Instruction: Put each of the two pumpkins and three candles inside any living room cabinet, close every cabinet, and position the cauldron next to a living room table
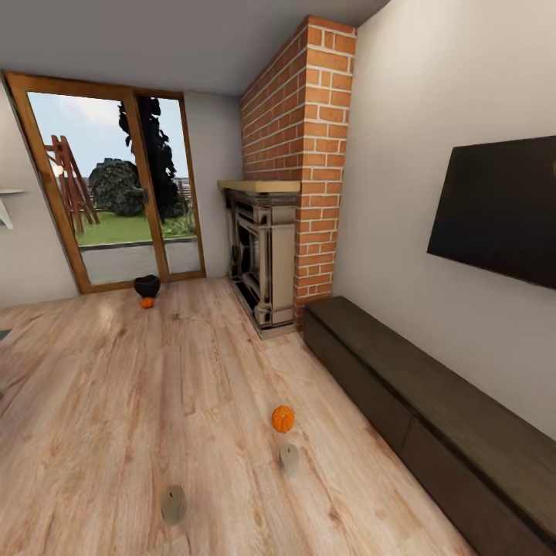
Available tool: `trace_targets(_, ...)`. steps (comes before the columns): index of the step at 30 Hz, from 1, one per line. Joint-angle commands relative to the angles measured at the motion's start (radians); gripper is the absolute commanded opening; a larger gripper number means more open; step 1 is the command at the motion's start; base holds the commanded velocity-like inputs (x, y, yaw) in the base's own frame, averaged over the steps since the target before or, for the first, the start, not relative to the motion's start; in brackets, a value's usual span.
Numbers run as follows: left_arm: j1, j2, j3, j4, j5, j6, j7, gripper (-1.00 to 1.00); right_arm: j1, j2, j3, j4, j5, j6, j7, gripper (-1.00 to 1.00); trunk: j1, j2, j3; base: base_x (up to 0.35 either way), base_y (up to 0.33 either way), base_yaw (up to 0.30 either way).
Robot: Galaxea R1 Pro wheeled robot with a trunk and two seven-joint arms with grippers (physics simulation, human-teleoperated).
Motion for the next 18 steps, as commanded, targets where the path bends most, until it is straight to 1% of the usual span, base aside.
trace_targets(1,0.000,0.000,0.000,0.000,0.000,0.000,0.000,1.00,0.000,0.000,0.000,0.000,0.000,0.000,0.000,1.00,0.000,0.000,-0.001,0.000,0.000,0.000)
trace_targets(2,0.002,-0.006,-0.002,-0.006,-0.006,-0.003,0.001,1.00,-0.006,0.006,0.000,-0.005,0.001,0.006,-0.004,1.00,0.000,0.000,-0.001,0.000,0.000,0.000)
trace_targets(4,0.002,-0.017,-0.002,-0.017,-0.006,-0.003,0.001,1.00,-0.010,0.017,0.000,-0.005,0.001,0.005,-0.002,1.00,-0.008,0.014,0.006,0.000,0.000,0.000)
trace_targets(6,0.002,-0.027,-0.002,-0.020,-0.006,-0.003,0.001,1.00,-0.010,0.019,0.000,-0.005,0.001,0.005,-0.002,1.00,-0.015,0.028,0.012,0.000,0.000,0.000)
trace_targets(8,0.002,-0.031,-0.001,-0.023,-0.005,-0.003,0.003,1.00,-0.011,0.013,0.000,-0.012,0.000,-0.003,0.001,1.00,-0.023,0.042,0.018,0.000,0.000,0.000)
trace_targets(10,0.002,-0.029,0.001,-0.026,-0.003,-0.003,0.003,1.00,-0.012,0.002,-0.002,-0.023,-0.005,-0.013,0.004,1.00,-0.031,0.056,0.025,0.000,0.000,0.000)
trace_targets(15,0.002,-0.030,0.002,-0.026,-0.001,-0.004,0.004,1.00,-0.012,0.000,-0.007,-0.037,-0.009,-0.041,0.003,1.00,-0.050,0.091,0.040,0.000,0.000,0.000)
trace_targets(18,0.002,-0.018,0.006,-0.025,0.003,-0.005,0.007,1.00,-0.012,-0.002,-0.008,-0.038,-0.009,-0.058,-0.001,1.00,-0.061,0.112,0.050,0.000,0.000,0.000)
